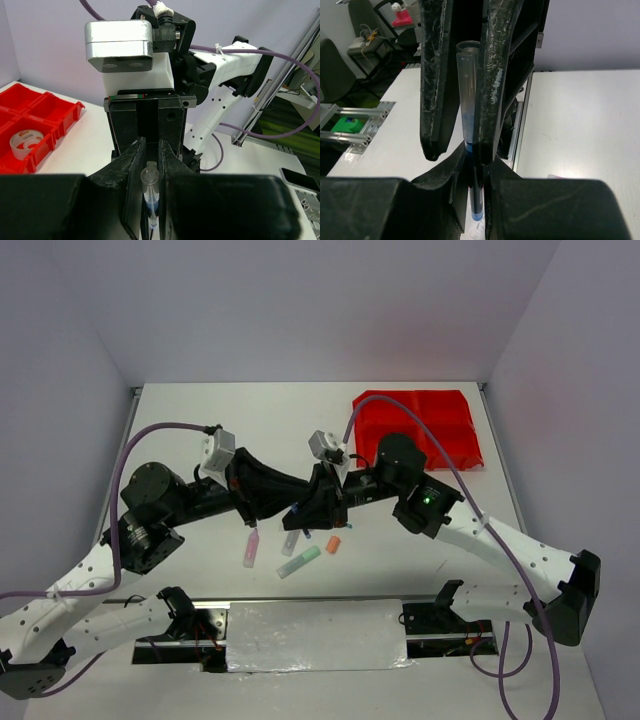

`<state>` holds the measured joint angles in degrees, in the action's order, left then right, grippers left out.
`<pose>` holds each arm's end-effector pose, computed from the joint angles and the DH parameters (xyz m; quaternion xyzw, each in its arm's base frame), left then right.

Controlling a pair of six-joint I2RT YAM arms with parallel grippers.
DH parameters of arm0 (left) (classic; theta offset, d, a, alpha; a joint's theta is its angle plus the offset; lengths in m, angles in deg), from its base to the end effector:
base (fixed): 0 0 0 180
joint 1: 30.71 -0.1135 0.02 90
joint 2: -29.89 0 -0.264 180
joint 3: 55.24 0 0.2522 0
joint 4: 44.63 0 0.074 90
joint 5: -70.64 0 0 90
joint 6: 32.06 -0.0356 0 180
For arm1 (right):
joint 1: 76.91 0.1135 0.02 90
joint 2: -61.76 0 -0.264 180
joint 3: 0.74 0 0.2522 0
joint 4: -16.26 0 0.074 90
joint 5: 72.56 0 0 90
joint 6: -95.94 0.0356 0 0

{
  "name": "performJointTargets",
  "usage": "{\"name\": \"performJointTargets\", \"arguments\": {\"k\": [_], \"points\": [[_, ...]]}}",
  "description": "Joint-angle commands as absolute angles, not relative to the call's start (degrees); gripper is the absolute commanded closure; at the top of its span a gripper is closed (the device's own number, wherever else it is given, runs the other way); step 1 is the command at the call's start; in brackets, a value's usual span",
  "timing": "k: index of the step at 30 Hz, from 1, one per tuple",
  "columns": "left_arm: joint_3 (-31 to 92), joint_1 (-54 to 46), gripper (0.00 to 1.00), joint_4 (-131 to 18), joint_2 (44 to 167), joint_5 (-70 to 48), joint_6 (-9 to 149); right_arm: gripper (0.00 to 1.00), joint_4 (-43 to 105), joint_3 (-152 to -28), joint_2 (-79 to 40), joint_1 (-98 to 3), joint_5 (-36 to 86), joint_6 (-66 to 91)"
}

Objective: Sort the stationery into containers
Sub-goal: Close the pen cap on the pen.

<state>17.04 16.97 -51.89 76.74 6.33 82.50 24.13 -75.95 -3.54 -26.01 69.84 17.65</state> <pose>0.1017 -0.1346 0.4475 0.2910 0.5242 -0.5708 0.5610 0.1382 0.2147 0.4002 -0.5083 0.4804 0.5974 0.3924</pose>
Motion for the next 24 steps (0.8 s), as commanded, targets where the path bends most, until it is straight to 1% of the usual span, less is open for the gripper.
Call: {"name": "performJointTargets", "arguments": {"k": [1, 5, 8, 12, 16, 21, 24], "points": [[17.5, 17.1, 1.00, -48.0, 77.0, 9.9, 84.0, 1.00, 21.0, -80.0, -3.1, -27.1, 67.5, 18.6], [15.5, 17.2, 1.00, -47.1, 77.2, 9.6, 85.6, 1.00, 16.6, -80.9, -3.9, -28.4, 65.8, 22.0], [13.6, 17.1, 1.00, -47.8, 78.3, 8.9, 86.3, 1.00, 16.4, -84.2, -4.7, -28.4, 62.6, 22.4], [9.7, 17.2, 1.00, -48.9, 80.1, 5.3, 87.1, 1.00, 18.2, -92.2, -5.7, -28.9, 56.7, 22.6], [1.7, 17.1, 1.00, -45.7, 80.0, 5.1, 89.8, 1.00, 18.3, -99.0, -8.4, -31.0, 51.4, 25.5], [-9.0, 17.3, 1.00, -41.8, 78.9, 5.0, 92.0, 1.00, 18.4, -110.6, -12.9, -33.7, 51.7, 29.8], [-12.5, 17.5, 1.00, -38.6, 79.7, 6.7, 93.4, 1.00, 20.3, -116.9, -16.3, -33.8, 51.7, 31.4]]}}
